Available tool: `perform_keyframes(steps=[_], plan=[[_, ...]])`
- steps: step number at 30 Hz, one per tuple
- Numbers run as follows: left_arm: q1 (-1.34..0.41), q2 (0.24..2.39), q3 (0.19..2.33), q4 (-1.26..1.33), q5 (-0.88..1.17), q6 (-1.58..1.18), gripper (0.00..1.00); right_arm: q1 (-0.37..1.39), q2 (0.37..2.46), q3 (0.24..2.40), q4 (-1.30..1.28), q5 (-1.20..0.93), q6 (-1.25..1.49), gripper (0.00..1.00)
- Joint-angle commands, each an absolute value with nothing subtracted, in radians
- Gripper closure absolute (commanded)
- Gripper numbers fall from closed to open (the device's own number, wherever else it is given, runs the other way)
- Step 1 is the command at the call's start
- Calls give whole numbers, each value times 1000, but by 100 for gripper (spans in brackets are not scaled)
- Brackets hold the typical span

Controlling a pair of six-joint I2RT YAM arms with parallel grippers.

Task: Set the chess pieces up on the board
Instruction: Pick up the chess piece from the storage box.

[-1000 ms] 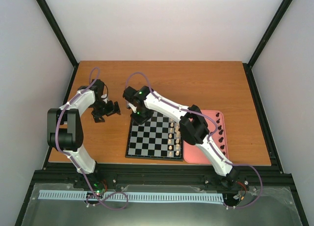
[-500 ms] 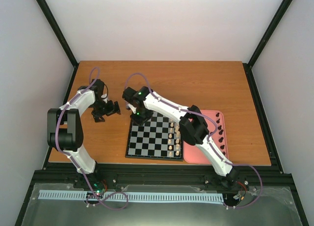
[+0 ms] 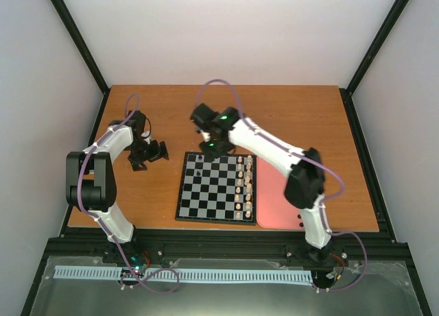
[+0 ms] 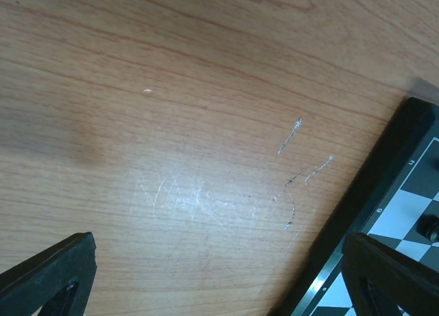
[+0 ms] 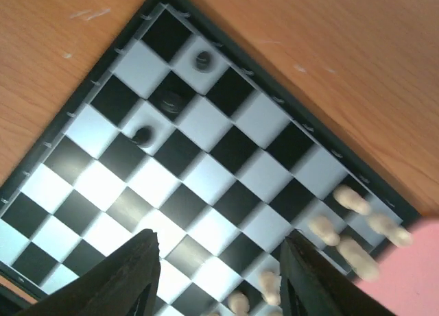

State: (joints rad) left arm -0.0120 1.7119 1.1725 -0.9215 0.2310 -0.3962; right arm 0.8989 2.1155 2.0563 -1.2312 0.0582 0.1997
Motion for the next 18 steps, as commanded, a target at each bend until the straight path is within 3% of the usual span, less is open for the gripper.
perform_keyframes(steps=[1,8,18], plan=[[-8,1675,1193,-920,247,-395,0,727,1891,1775,-1208,86,294,52],[-9,1669,1186,-911,263,-397,0,395,1582,1261,-1100,-29,313,57],[-9,1664,1180,-912,268,-398,0,246,1554,1007,-1009,-36,298,58]])
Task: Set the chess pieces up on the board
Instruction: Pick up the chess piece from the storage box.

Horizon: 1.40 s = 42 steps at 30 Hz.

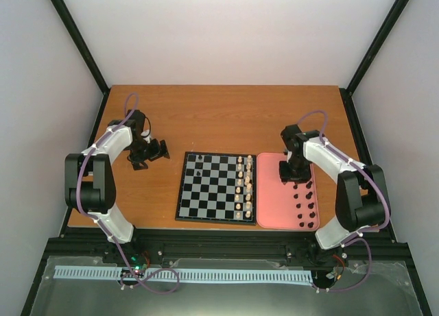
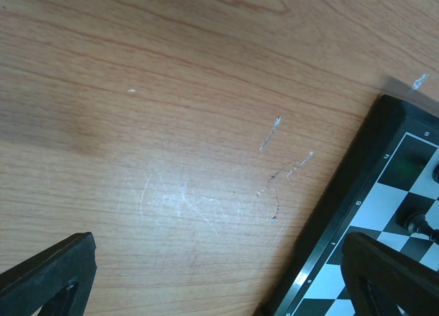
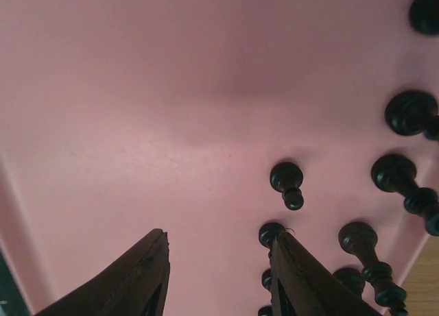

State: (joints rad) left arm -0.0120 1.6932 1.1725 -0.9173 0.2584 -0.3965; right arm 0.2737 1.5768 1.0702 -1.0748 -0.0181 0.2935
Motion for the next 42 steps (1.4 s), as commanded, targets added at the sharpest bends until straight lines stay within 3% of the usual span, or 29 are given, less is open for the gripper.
perform_keyframes(steps=[1,13,29,35,42], plan=[[-9,1664,1180,-911,268,-398,0,233,1556,990,-998,-41,297,58],[-9,1682,1184,-915,261,-396,0,161,1598,939,-925,-38,276,60],[-9,1693,1188,-916,258,-397,0,146,1626,947,-937,-11,285,80],[-9,1688,1182,-912,262,-398,0,146,1609,945,-946,6,295,96],[-9,1678,1180,-912,260,-395,0,179,1539,1032,-1009,31,299,97]])
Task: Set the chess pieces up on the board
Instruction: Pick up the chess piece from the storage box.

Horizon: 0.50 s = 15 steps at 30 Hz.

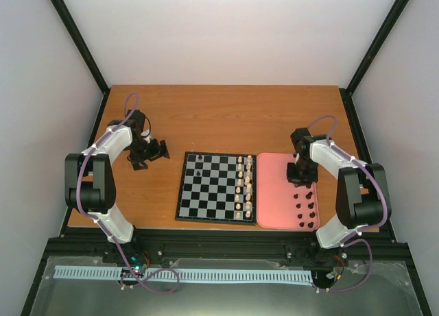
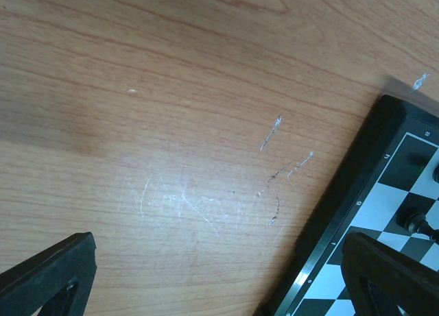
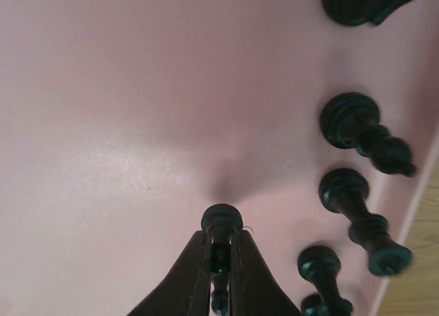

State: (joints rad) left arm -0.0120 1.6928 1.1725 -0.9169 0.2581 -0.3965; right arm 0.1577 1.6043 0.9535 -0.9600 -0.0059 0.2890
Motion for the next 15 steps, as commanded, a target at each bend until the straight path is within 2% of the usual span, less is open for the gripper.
perform_keyframes(steps=[1,7,15], plan=[[-9,1677,1182,-913,257,-396,0,199,1532,1067,-1032,34,301,97],[-9,1671,1181,-914,253,-396,0,455,1610,1341,-1153,34,342,97],[-9,1662,1172,-916,251,-395,0,795,1942,1735,-1191,-45,311,97]])
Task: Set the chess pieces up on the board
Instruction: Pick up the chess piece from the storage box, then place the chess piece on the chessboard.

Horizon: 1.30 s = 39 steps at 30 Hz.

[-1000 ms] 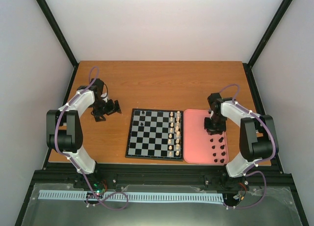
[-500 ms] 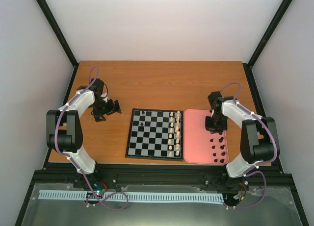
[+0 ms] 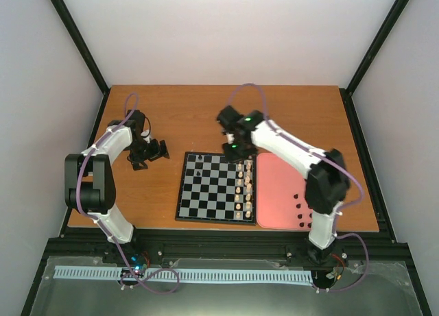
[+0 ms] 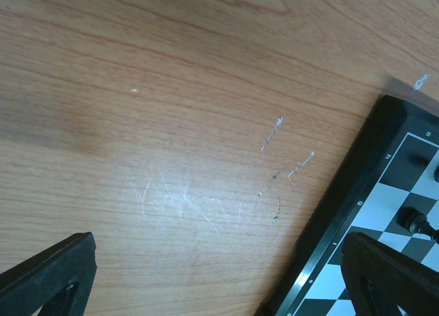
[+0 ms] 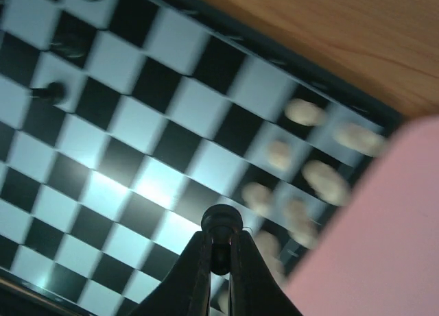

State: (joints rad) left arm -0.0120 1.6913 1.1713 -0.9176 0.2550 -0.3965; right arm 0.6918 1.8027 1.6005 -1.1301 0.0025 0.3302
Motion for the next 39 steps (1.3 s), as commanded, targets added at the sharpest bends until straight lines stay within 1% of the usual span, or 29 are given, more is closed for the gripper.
perform_keyframes(steps=[1,5,11,26,36,39], plan=[[-9,1663,1175,-918,252,-395,0,819,1981,1782,-1200,-56,298,97],[-9,1667,1177,-914,252,-396,0,897,2097,1920,-1211,-117,260,97],[-9,1674,1172,-908,258,-398,0,938,2211,2054,-1249,-172,224,97],[-9,1655,1166,-907,250,-396,0,964,2349,2173,-1301,-191,195,97],[-9,1648,1159,-906,248,-397,0,965,2376,2177,-1307,-172,197,97],[-9,1648,1158,-904,249,-396,0,965,2390,2213,-1310,-172,195,97]])
